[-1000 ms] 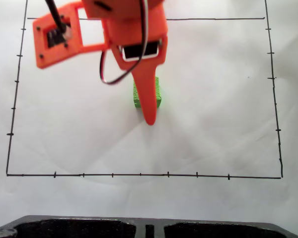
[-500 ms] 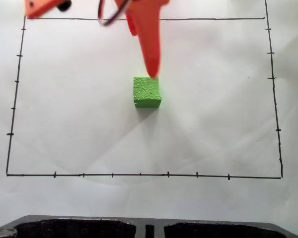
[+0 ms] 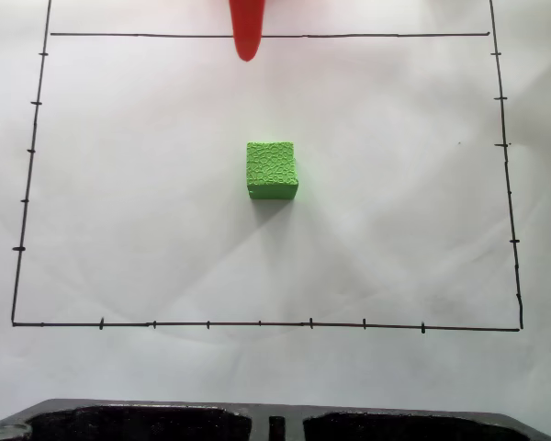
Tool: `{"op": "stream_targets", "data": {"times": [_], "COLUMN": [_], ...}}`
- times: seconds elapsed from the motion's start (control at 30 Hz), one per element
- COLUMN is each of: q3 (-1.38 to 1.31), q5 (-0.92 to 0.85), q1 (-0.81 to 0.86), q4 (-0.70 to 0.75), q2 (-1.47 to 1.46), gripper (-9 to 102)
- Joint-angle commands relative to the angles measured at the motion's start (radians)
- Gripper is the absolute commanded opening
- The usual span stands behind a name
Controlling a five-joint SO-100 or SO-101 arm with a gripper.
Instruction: Grasp the colored block, Place it on the black dot, and then return the arm to the default position.
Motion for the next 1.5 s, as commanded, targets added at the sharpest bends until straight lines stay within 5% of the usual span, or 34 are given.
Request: {"op": "stream_targets", "data": {"times": [0.0,0.43,1.47], "q3": [0.048,0.275,0.279], "q5": [-0.005,0.043,0.038], "q1": [0.029,-0.005,-0.06], "q4": [-0.048,-0.342,-0.302], "q2": [0.092,0.149,0.15], "gripper": [0,0,0]}}
